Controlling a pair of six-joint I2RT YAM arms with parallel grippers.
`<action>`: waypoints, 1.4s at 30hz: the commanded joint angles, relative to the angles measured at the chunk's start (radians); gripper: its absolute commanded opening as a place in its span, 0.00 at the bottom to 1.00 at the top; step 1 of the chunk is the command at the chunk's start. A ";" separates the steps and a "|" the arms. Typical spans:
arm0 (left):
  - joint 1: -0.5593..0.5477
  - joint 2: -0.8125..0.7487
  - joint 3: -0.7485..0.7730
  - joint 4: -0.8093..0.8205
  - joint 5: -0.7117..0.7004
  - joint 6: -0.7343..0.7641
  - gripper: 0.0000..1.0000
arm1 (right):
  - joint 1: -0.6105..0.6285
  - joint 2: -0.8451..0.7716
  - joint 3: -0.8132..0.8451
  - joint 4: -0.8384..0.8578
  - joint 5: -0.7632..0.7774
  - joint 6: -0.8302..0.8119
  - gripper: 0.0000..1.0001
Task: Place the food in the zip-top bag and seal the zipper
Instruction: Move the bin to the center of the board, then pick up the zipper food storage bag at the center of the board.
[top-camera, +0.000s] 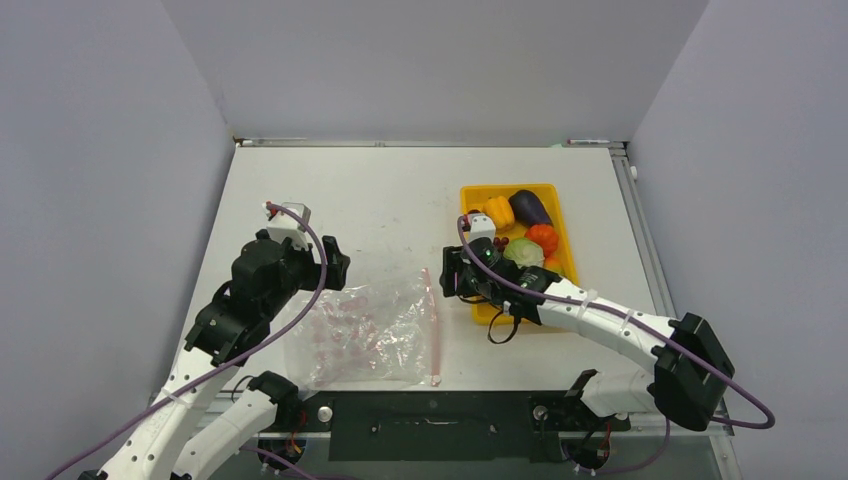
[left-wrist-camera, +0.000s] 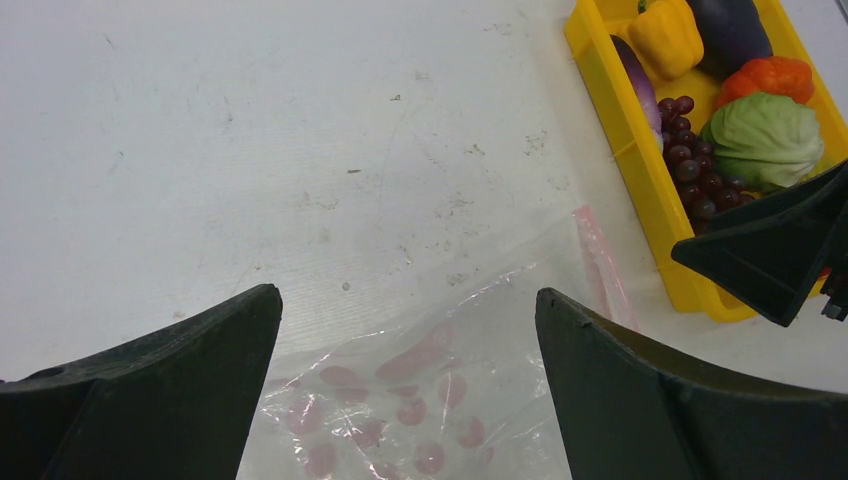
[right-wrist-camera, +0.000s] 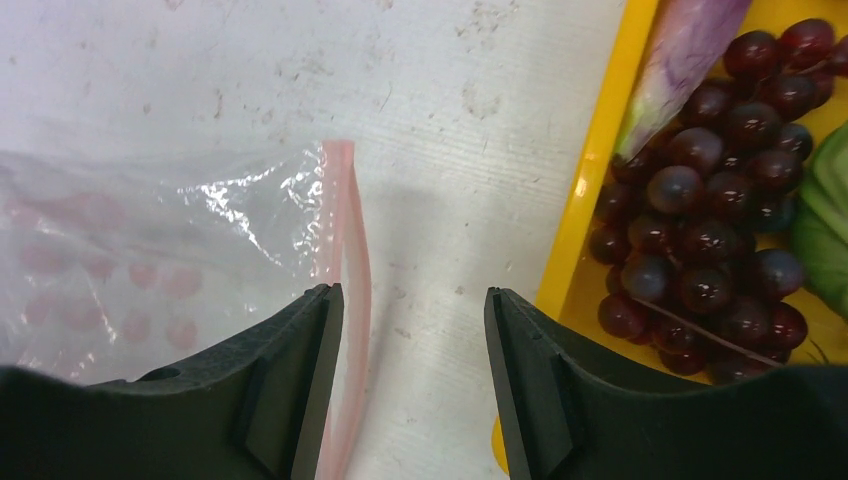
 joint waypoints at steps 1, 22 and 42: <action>0.005 -0.004 0.005 0.014 0.002 -0.007 0.96 | 0.012 -0.039 -0.033 0.035 -0.132 -0.022 0.55; 0.005 -0.013 0.004 0.014 0.014 -0.006 0.96 | 0.015 0.000 -0.160 0.238 -0.402 0.051 0.53; 0.005 -0.012 0.003 0.017 0.023 -0.007 0.96 | 0.016 -0.030 -0.314 0.398 -0.533 0.113 0.51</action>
